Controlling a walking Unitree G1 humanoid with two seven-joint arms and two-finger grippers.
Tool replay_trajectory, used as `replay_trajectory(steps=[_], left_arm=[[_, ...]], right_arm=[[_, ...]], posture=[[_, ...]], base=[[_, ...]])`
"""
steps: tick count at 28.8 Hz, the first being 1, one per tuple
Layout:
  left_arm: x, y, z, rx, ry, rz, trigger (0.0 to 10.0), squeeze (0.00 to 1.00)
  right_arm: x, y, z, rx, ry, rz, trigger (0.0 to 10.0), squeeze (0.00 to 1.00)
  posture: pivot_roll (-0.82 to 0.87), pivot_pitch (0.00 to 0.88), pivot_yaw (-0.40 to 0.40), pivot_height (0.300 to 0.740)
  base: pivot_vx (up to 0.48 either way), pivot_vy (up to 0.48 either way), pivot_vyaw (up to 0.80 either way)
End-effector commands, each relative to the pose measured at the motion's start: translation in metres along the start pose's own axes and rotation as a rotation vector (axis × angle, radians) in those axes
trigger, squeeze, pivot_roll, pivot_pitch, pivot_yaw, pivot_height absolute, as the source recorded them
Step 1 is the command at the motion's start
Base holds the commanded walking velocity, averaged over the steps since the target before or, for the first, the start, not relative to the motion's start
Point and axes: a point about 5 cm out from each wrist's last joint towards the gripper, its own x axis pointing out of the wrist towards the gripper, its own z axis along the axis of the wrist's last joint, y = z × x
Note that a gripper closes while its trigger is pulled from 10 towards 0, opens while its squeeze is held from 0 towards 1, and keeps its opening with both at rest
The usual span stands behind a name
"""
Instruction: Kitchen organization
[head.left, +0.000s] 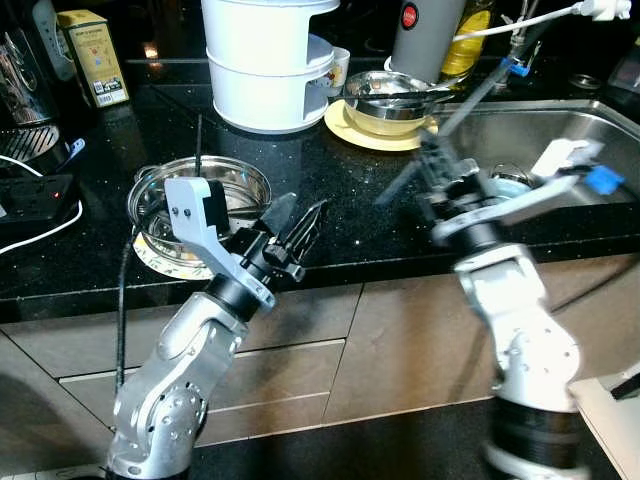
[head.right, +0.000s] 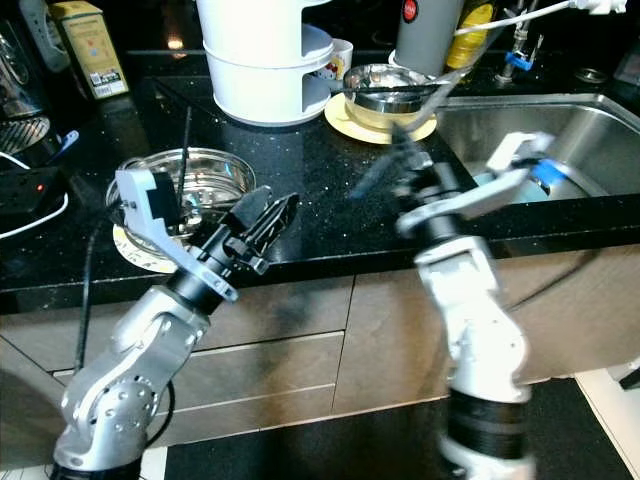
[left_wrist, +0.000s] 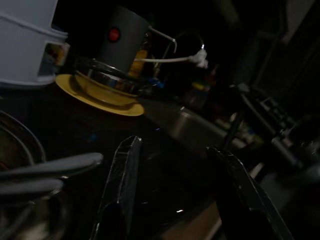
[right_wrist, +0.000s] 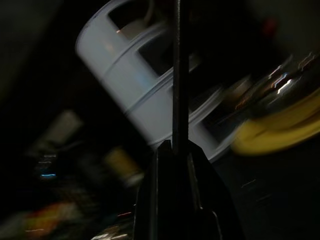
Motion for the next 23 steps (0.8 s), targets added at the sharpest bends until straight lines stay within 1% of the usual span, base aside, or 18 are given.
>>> replay_trajectory(steps=[1, 2, 3, 4, 5, 6, 8, 9, 11, 13, 14, 15, 16, 17, 19, 20, 22, 23], left_arm=[[0.002, -0.009, -0.01, 0.102, 0.047, -0.049, 10.0, 0.0], [0.002, -0.009, -0.01, 0.102, 0.047, -0.049, 10.0, 0.0], [0.001, -0.01, -0.012, 0.094, 0.056, -0.05, 10.0, 0.0], [0.001, -0.013, -0.015, 0.076, 0.083, -0.066, 10.0, 0.0], [-0.001, -0.018, -0.018, 0.056, 0.111, -0.113, 10.0, 0.0], [-0.001, -0.018, -0.018, 0.056, 0.111, -0.113, 10.0, 0.0], [-0.005, -0.026, -0.023, 0.037, 0.16, -0.207, 10.0, 0.0], [-0.005, -0.026, -0.023, 0.037, 0.16, -0.207, 10.0, 0.0], [-0.017, -0.022, -0.037, 0.067, 0.281, -0.313, 10.0, 0.0], [-0.017, -0.022, -0.037, 0.067, 0.281, -0.313, 10.0, 0.0], [-0.024, -0.015, -0.044, 0.087, 0.358, -0.327, 10.0, 0.0], [-0.031, -0.01, -0.05, 0.111, 0.422, -0.347, 10.0, 0.0], [-0.031, -0.01, -0.05, 0.111, 0.422, -0.347, 10.0, 0.0], [-0.036, -0.006, -0.054, 0.125, 0.46, -0.348, 10.0, 0.0], [-0.039, 0.001, -0.057, 0.148, 0.459, -0.308, 10.0, 0.0], [-0.038, 0.004, -0.057, 0.168, 0.446, -0.27, 10.0, 0.0], [-0.032, 0.011, -0.057, 0.218, 0.433, -0.15, 10.0, 0.0], [-0.029, 0.015, -0.057, 0.243, 0.422, -0.077, 10.0, 0.0]], right_arm=[[0.002, -0.001, 0.003, -0.175, 0.017, 0.039, 1.0, 0.0], [0.002, -0.001, 0.003, -0.175, 0.017, 0.039, 1.0, 0.0], [0.001, -0.001, 0.003, -0.178, 0.02, 0.042, 6.2, 0.0], [0.001, 0.0, 0.003, -0.173, 0.034, 0.057, 10.0, 0.0], [-0.001, 0.001, 0.003, -0.189, 0.073, 0.086, 10.0, 0.0], [-0.001, 0.001, 0.003, -0.189, 0.073, 0.086, 10.0, 0.0], [-0.006, 0.002, 0.001, -0.227, 0.146, 0.134, 10.0, 0.0], [-0.006, 0.002, 0.001, -0.227, 0.146, 0.134, 10.0, 0.0], [-0.029, -0.004, 0.001, -0.296, 0.297, 0.21, 10.0, 0.0], [-0.029, -0.004, 0.001, -0.296, 0.297, 0.21, 10.0, 0.0], [-0.044, -0.008, 0.003, -0.313, 0.372, 0.244, 10.0, 0.0], [-0.057, -0.014, 0.007, -0.325, 0.412, 0.25, 10.0, 0.0], [-0.057, -0.014, 0.007, -0.325, 0.412, 0.25, 10.0, 0.0], [-0.064, -0.019, 0.01, -0.334, 0.42, 0.239, 10.0, 0.0], [-0.065, -0.032, 0.014, -0.356, 0.365, 0.144, 10.0, 0.0], [-0.063, -0.035, 0.013, -0.359, 0.329, 0.109, 10.0, 0.0], [-0.054, -0.039, 0.01, -0.343, 0.248, 0.028, 10.0, 0.0], [-0.049, -0.039, 0.008, -0.333, 0.212, -0.007, 10.0, 0.0]], posture=[[-0.11, 0.18, -0.039, 0.74], [-0.11, 0.18, -0.039, 0.74], [-0.11, 0.184, -0.025, 0.74], [-0.11, 0.184, -0.025, 0.74], [-0.12, 0.186, -0.014, 0.74], [-0.12, 0.186, -0.014, 0.74], [-0.13, 0.19, -0.003, 0.74], [-0.13, 0.19, -0.003, 0.74], [-0.14, 0.199, 0.02, 0.74], [-0.14, 0.199, 0.02, 0.74], [-0.14, 0.201, 0.023, 0.74], [-0.14, 0.202, 0.026, 0.74], [-0.14, 0.202, 0.026, 0.74], [-0.13, 0.199, 0.024, 0.74], [-0.13, 0.199, 0.024, 0.74], [-0.13, 0.199, 0.024, 0.74], [-0.13, 0.199, 0.024, 0.74], [-0.1, 0.18, -0.008, 0.74]], base=[[0.0, 0.0, 0.0], [0.0, 0.0, 0.0], [0.0, 0.0, 0.0], [0.0, 0.0, 0.0], [0.0, 0.0, 0.0], [0.0, 0.0, 0.0], [0.0, 0.0, 0.0], [0.0, 0.0, 0.0], [0.0, 0.0, 0.0], [0.0, 0.0, 0.0], [0.0, 0.0, 0.0], [0.0, 0.0, 0.0], [0.0, 0.0, 0.0], [0.0, 0.0, 0.0], [0.0, 0.0, 0.0], [0.0, 0.0, 0.0], [0.0, 0.0, 0.0], [0.0, 0.0, 0.0]])
